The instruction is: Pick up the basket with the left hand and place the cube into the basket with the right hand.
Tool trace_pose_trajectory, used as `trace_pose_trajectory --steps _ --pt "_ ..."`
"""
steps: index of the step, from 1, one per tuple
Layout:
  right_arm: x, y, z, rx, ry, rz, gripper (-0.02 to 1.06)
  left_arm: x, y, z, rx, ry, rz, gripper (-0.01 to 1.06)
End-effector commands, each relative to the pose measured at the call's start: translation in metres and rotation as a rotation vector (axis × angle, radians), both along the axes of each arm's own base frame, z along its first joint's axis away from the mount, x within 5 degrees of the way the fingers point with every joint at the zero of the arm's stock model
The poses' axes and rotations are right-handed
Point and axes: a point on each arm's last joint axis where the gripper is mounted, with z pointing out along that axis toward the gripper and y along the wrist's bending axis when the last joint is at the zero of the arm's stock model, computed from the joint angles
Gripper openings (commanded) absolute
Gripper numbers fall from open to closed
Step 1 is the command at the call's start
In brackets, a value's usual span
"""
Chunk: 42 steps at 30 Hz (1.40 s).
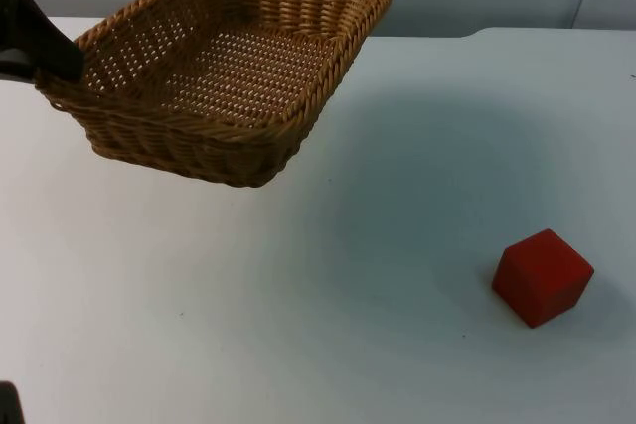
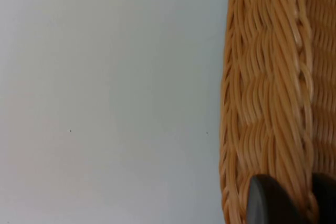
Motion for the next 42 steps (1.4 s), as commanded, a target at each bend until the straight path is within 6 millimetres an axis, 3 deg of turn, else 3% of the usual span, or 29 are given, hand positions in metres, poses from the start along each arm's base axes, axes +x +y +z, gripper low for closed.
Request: trace_pose_trajectory --steps 1,42 --pt "0.0002 0.0 -0.0007 0.0 -0.008 -0.003 0.0 0.0 -0.0023 0.0082 -0.035 -0.015 0.005 0.0" --pt "0.0002 0.0 -0.0007 0.0 -0.008 -0.003 0.0 0.0 -0.0023 0.0082 -0.035 -0.015 0.005 0.0"
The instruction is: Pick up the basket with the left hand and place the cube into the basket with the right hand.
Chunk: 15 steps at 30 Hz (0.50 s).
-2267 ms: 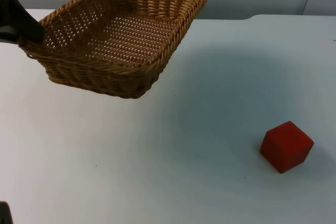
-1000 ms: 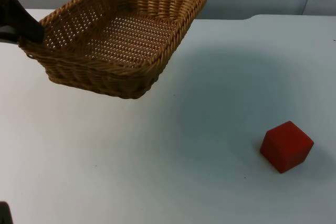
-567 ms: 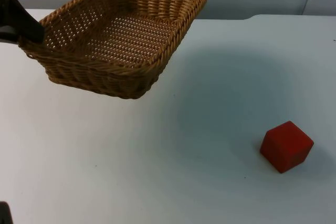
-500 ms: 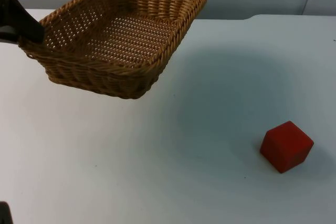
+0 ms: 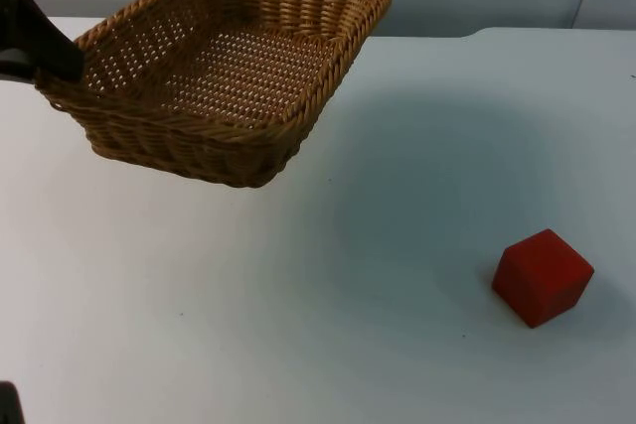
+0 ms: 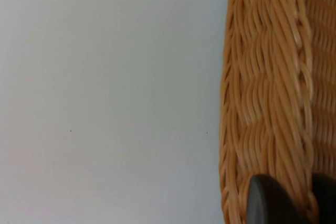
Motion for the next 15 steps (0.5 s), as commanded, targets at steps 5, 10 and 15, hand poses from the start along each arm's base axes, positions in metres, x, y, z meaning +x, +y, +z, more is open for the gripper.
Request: trace_pose_trajectory --steps 5,10,15 --pt "0.0002 0.0 -0.0007 0.0 -0.008 -0.003 0.0 0.0 -0.0023 0.0082 -0.035 -0.015 0.005 0.0" --pt "0.0005 -0.0001 -0.0007 0.0 -0.006 -0.003 0.0 0.0 -0.0023 0.0082 -0.035 -0.015 0.005 0.0" --pt "0.0028 0.0 -0.0006 0.007 0.005 0.0 0.0 0.0 -0.0023 0.0082 -0.035 -0.015 0.005 0.0"
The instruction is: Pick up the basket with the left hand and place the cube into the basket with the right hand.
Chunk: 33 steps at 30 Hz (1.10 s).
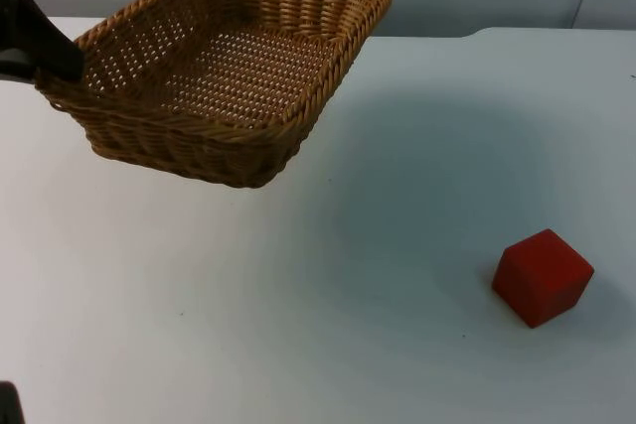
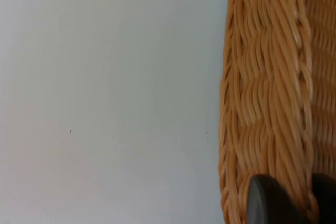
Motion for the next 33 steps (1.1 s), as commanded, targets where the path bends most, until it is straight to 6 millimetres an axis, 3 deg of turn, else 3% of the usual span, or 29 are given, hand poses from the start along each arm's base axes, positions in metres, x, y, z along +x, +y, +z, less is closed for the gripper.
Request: trace_pose_trajectory --steps 1,6,9,10,13,15,17,20,22,24,26,30,31,33 --pt "0.005 0.0 -0.001 0.009 0.021 0.004 0.0 0.0 -0.002 0.008 -0.035 -0.015 0.005 0.0" --pt "0.032 -0.002 0.008 0.002 0.106 0.057 0.0 0.0 -0.002 0.008 -0.035 -0.015 0.005 0.0" --pt "0.068 0.0 0.03 0.01 -0.116 0.125 0.0 0.0 -0.002 0.008 -0.035 -0.015 0.005 0.0" --pt "0.068 0.0 0.03 0.01 -0.116 0.125 0.0 0.0 -0.002 0.008 -0.035 -0.015 0.005 0.0" --pt "0.1 0.001 0.039 0.036 -0.218 0.176 0.0 0.0 -0.002 0.008 -0.035 -0.015 0.005 0.0" --pt "0.123 -0.001 0.031 0.022 -0.105 0.213 0.0 0.0 -0.002 0.008 -0.035 -0.015 0.005 0.0" --pt "0.133 -0.003 0.026 0.019 -0.043 0.224 0.0 0.0 -0.002 0.008 -0.035 -0.015 0.005 0.0" --pt "0.174 -0.008 -0.002 0.066 0.242 0.266 0.0 0.0 -0.002 0.008 -0.035 -0.015 0.005 0.0" --pt "0.18 -0.009 -0.008 0.088 0.283 0.267 0.0 0.0 -0.002 0.008 -0.035 -0.015 0.005 0.0" --pt "0.207 -0.007 -0.034 0.222 0.453 0.285 0.0 0.0 -0.002 0.008 -0.035 -0.015 0.005 0.0" --pt "0.215 -0.004 -0.041 0.235 0.496 0.312 0.0 0.0 -0.002 0.008 -0.035 -0.015 0.005 0.0" --pt "0.245 0.026 -0.067 0.158 0.63 0.448 0.0 0.0 -0.002 0.008 -0.035 -0.015 0.005 0.0" --pt "0.245 0.026 -0.067 0.158 0.63 0.448 0.0 0.0 -0.002 0.008 -0.035 -0.015 0.005 0.0" --pt "0.258 0.048 -0.07 0.095 0.661 0.492 0.0 0.0 -0.002 0.008 -0.035 -0.015 0.005 0.0"
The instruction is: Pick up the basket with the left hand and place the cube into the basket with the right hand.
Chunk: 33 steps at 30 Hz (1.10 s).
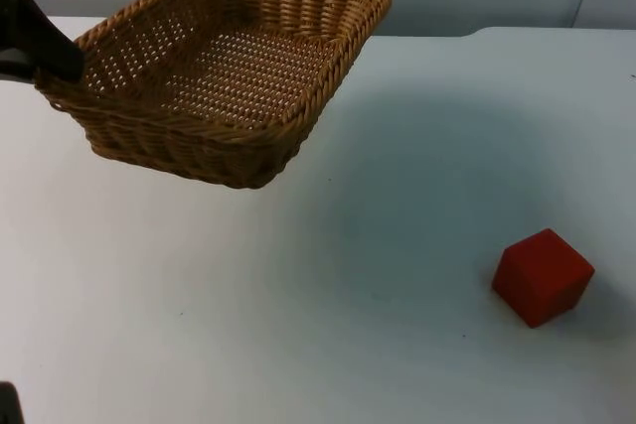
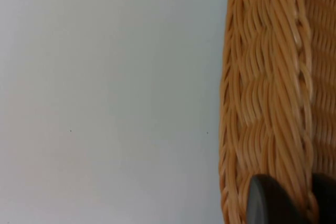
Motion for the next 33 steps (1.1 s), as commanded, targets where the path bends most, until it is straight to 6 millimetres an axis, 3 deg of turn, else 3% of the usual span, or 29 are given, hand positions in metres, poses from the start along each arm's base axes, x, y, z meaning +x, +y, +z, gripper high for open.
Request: trace_pose_trajectory --steps 1,2,6,10,12,14,16,17,20,21,22,24,33 --pt "0.017 0.034 0.0 -0.094 0.002 0.092 0.0 0.0 -0.002 0.008 -0.035 -0.015 0.005 0.0" --pt "0.017 0.034 0.0 -0.094 0.002 0.092 0.0 0.0 -0.002 0.008 -0.035 -0.015 0.005 0.0" --pt "0.033 0.076 0.007 -0.259 0.015 0.202 0.0 0.0 -0.002 0.008 -0.035 -0.015 0.005 0.0" --pt "0.039 0.099 0.007 -0.331 0.038 0.242 0.0 0.0 -0.002 0.008 -0.035 -0.015 0.005 0.0" --pt "0.041 0.101 0.005 -0.333 0.054 0.23 0.01 0.0 -0.002 0.008 -0.035 -0.015 0.005 0.0" --pt "0.042 0.101 -0.003 -0.351 0.099 0.231 0.11 0.0 -0.002 0.008 -0.035 -0.015 0.005 0.0" --pt "0.041 0.1 -0.013 -0.376 0.168 0.235 0.32 0.0 -0.002 0.008 -0.035 -0.015 0.005 0.0" --pt "0.041 0.1 -0.013 -0.376 0.168 0.235 0.32 0.0 -0.002 0.008 -0.035 -0.015 0.005 0.0" --pt "0.04 0.101 -0.02 -0.364 0.218 0.186 0.71 0.0 -0.002 0.008 -0.034 -0.015 0.004 0.0" --pt "0.04 0.101 -0.02 -0.364 0.218 0.186 0.71 0.0 -0.002 0.008 -0.034 -0.015 0.004 0.0" --pt "0.04 0.102 -0.022 -0.353 0.224 0.159 0.87 0.0 -0.002 0.008 -0.034 -0.015 0.004 0.0" --pt "0.041 0.102 -0.024 -0.354 0.23 0.153 0.97 0.0 -0.002 0.008 -0.034 -0.015 0.004 0.0" --pt "0.05 0.113 -0.063 -0.304 0.293 0.132 0.89 0.0 -0.002 0.008 -0.034 -0.015 0.004 0.0"
